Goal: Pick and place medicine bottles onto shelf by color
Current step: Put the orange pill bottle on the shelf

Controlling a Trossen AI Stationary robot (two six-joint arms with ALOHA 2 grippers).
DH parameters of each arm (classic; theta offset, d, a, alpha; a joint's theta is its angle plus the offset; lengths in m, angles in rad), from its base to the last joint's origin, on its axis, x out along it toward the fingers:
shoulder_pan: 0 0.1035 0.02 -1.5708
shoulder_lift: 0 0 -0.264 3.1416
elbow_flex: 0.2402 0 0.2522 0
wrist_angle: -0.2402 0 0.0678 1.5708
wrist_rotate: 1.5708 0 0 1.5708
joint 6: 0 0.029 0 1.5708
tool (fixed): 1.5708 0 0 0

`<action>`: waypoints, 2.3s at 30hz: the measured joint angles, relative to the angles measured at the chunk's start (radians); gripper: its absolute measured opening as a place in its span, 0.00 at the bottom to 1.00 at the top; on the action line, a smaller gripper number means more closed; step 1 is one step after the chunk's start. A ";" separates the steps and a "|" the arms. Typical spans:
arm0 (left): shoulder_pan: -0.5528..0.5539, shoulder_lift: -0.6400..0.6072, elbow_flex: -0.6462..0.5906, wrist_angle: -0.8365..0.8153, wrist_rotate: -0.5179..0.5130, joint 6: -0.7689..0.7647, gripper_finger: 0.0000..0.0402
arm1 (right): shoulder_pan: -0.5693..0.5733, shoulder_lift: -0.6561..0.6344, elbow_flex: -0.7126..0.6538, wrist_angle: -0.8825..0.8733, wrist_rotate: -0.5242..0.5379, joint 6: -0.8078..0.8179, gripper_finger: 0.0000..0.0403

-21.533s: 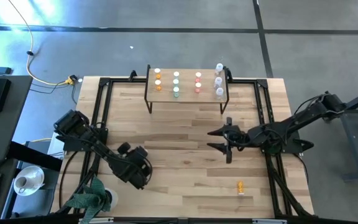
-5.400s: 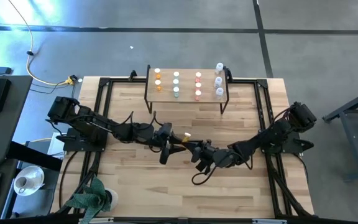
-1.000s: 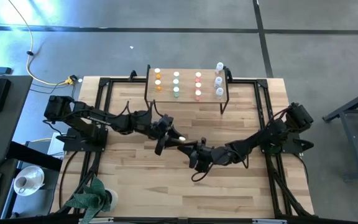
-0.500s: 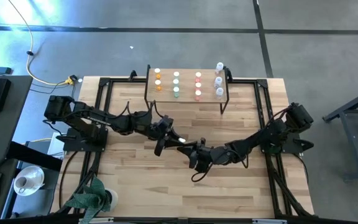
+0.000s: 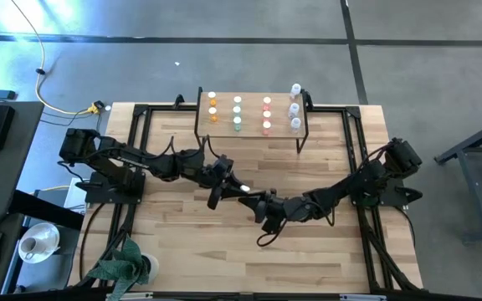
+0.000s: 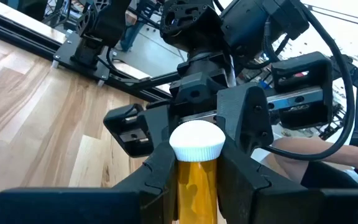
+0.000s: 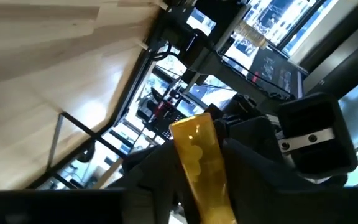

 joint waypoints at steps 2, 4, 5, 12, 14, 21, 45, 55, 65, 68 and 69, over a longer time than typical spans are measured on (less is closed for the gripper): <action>0.000 0.000 0.000 0.001 0.000 0.002 0.21 | 0.000 0.000 0.000 0.000 0.000 0.022 0.34; 0.001 -0.001 0.000 0.001 0.000 0.003 0.21 | 0.001 0.000 0.000 0.000 -0.002 0.031 0.39; 0.003 -0.001 0.000 0.001 0.000 0.003 0.21 | 0.001 0.000 0.000 0.000 -0.003 0.030 0.41; 0.013 -0.001 0.000 0.000 0.008 0.007 0.21 | 0.034 0.000 0.000 -0.002 -0.008 0.069 0.46; 0.020 -0.001 0.000 0.000 0.003 0.023 0.21 | 0.045 0.000 0.000 -0.008 -0.016 0.117 0.46; 0.043 -0.001 0.000 -0.003 0.005 0.047 0.21 | 0.075 0.000 0.000 -0.049 -0.018 0.361 0.46; -0.077 -0.002 -0.001 -0.013 -0.013 0.278 0.21 | 0.056 -0.001 -0.001 -0.038 -0.020 2.140 0.46; -0.128 -0.001 0.000 0.006 -0.074 0.348 0.21 | 0.090 -0.001 -0.001 -0.053 0.074 2.207 0.46; -0.161 -0.001 0.000 0.009 -0.179 0.406 0.21 | 0.035 -0.001 -0.001 -0.043 -0.013 2.191 0.46; -0.171 -0.001 0.000 0.009 -0.218 0.432 0.21 | 0.025 -0.001 -0.001 -0.037 -0.035 2.192 0.46; -0.172 -0.001 0.000 0.009 -0.221 0.434 0.21 | 0.023 -0.001 -0.001 -0.037 -0.035 2.192 0.46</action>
